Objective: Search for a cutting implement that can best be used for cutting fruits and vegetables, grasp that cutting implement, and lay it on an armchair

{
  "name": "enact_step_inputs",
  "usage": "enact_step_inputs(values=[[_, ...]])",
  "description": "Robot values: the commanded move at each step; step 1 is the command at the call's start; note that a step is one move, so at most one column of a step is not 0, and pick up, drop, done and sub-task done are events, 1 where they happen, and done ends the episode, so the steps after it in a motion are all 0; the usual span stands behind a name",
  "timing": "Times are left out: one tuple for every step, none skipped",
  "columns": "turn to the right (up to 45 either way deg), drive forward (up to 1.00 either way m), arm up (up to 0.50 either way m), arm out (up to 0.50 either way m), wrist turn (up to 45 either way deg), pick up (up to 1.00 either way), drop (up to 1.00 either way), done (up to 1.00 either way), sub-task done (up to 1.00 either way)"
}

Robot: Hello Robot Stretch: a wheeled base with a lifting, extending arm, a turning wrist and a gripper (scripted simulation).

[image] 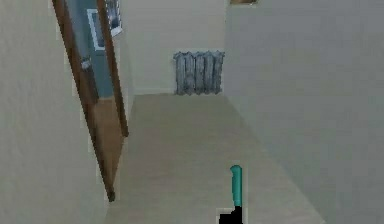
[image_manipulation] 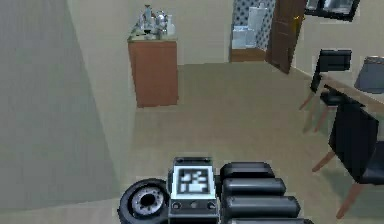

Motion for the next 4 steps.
enact_step_inputs(values=[[-12.0,0.0,0.0,0.0,0.0,0.0,0.0,0.0,0.0],[0.0,1.0,0.0,0.0,0.0,0.0,0.0,0.0,0.0],[-6.0,0.0,0.0,0.0,0.0,0.0,0.0,0.0,0.0],[0.0,0.5,0.0,0.0,0.0,0.0,0.0,0.0,0.0]])
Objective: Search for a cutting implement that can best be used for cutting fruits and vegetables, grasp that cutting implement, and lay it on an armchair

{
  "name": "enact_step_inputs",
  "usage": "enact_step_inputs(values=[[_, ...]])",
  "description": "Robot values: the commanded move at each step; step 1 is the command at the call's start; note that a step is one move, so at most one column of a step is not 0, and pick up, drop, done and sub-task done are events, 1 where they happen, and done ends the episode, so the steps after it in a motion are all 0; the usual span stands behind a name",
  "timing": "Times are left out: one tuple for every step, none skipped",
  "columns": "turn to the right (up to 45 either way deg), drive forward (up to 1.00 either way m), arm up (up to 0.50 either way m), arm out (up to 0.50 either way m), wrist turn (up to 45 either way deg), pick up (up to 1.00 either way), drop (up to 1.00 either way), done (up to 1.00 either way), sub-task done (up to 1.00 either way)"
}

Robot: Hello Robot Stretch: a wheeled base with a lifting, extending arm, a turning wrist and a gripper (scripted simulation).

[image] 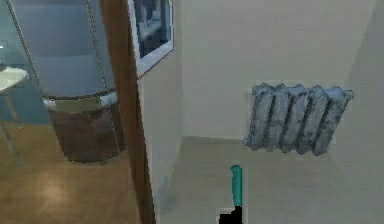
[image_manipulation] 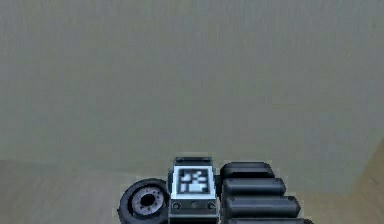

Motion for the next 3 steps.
enact_step_inputs(values=[[-21.0,0.0,0.0,0.0,0.0,0.0,0.0,0.0,0.0],[0.0,0.35,0.0,0.0,0.0,0.0,0.0,0.0,0.0],[-45.0,0.0,0.0,0.0,0.0,0.0,0.0,0.0,0.0]])
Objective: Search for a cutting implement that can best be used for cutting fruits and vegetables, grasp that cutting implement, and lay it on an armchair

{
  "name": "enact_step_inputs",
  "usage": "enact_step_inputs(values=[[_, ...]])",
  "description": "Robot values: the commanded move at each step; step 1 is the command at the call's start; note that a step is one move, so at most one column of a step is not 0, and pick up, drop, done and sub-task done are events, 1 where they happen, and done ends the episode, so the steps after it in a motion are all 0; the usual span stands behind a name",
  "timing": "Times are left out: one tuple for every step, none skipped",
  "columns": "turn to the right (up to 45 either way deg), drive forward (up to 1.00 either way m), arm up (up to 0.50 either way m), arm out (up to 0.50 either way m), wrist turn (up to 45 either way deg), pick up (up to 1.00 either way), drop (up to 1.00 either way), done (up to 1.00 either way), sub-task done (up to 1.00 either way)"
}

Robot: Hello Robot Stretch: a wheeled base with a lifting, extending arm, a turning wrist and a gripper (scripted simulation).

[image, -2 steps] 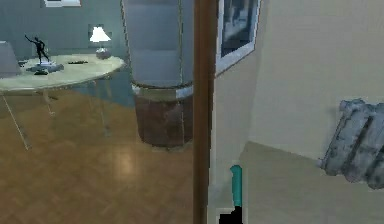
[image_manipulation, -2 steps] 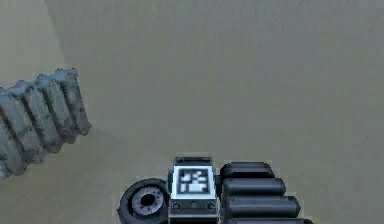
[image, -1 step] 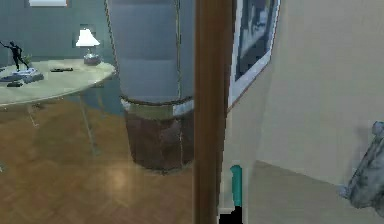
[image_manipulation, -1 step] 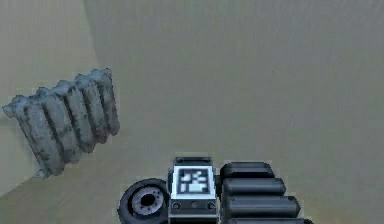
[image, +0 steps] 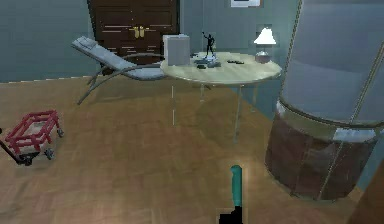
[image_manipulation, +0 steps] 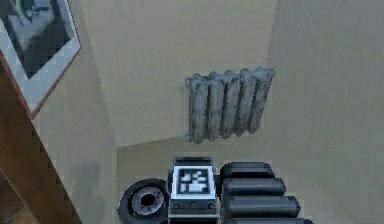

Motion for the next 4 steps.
enact_step_inputs(values=[[-15.0,0.0,0.0,0.0,0.0,0.0,0.0,0.0,0.0],[0.0,0.45,0.0,0.0,0.0,0.0,0.0,0.0,0.0],[-15.0,0.0,0.0,0.0,0.0,0.0,0.0,0.0,0.0],[0.0,1.0,0.0,0.0,0.0,0.0,0.0,0.0,0.0]])
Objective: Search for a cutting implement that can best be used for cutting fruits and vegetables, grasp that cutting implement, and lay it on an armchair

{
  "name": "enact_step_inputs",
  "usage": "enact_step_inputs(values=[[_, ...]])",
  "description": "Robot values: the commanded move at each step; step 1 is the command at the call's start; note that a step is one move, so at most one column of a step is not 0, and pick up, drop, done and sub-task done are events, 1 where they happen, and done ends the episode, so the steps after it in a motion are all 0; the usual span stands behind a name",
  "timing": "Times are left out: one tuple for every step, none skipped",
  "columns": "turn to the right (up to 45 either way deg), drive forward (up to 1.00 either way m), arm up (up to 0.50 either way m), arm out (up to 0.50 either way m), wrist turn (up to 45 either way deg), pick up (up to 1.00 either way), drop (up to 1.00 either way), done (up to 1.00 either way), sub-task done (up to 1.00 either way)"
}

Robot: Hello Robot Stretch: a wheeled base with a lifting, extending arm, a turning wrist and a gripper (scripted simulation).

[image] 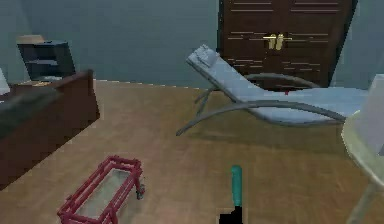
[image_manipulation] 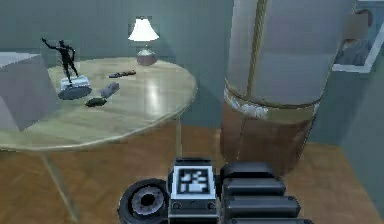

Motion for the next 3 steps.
enact_step_inputs(values=[[0.0,1.0,0.0,0.0,0.0,0.0,0.0,0.0,0.0],[-9.0,0.0,0.0,0.0,0.0,0.0,0.0,0.0,0.0],[0.0,0.3,0.0,0.0,0.0,0.0,0.0,0.0,0.0]])
